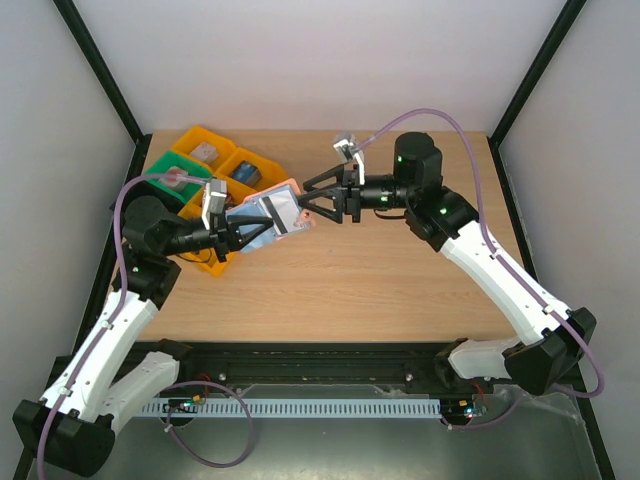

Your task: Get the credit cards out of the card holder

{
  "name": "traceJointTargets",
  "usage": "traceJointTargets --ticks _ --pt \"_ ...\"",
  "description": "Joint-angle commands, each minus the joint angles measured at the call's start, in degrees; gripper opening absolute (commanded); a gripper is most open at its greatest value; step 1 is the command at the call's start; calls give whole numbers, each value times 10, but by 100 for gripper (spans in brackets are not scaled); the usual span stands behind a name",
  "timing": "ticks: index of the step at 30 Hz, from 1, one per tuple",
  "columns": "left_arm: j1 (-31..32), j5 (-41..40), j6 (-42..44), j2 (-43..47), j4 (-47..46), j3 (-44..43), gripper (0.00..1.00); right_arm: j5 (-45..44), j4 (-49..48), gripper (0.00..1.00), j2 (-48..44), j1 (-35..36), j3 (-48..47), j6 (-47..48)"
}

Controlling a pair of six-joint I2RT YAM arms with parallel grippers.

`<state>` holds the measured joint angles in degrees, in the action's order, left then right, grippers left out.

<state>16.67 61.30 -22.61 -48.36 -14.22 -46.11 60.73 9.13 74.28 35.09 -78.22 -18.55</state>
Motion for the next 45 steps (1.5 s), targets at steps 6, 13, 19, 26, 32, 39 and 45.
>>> traceJointTargets --ticks 6,13,19,26,32,39,45 --pt "-2 7 13 2 -12 -22 2 18 14 42 -1 0 -4 10" --pt "-3 11 15 -4 -13 -28 2 17 19 40 13 15 -4 11" --pt "-2 13 17 -5 -12 -28 2 -6 32 22 25 31 -5 22" --pt "-3 8 15 -6 -6 -28 2 -4 6 2 21 32 -5 15" --pt "-38 -173 43 10 88 -26 54 -98 -19 2 -10 0 24 -15" --pt "-92 -395 52 37 138 -19 70 -461 126 2 22 10 -26 -36" --pt "-67 -208 -25 26 39 -17 52 -556 136 2 39 67 -44 -36"
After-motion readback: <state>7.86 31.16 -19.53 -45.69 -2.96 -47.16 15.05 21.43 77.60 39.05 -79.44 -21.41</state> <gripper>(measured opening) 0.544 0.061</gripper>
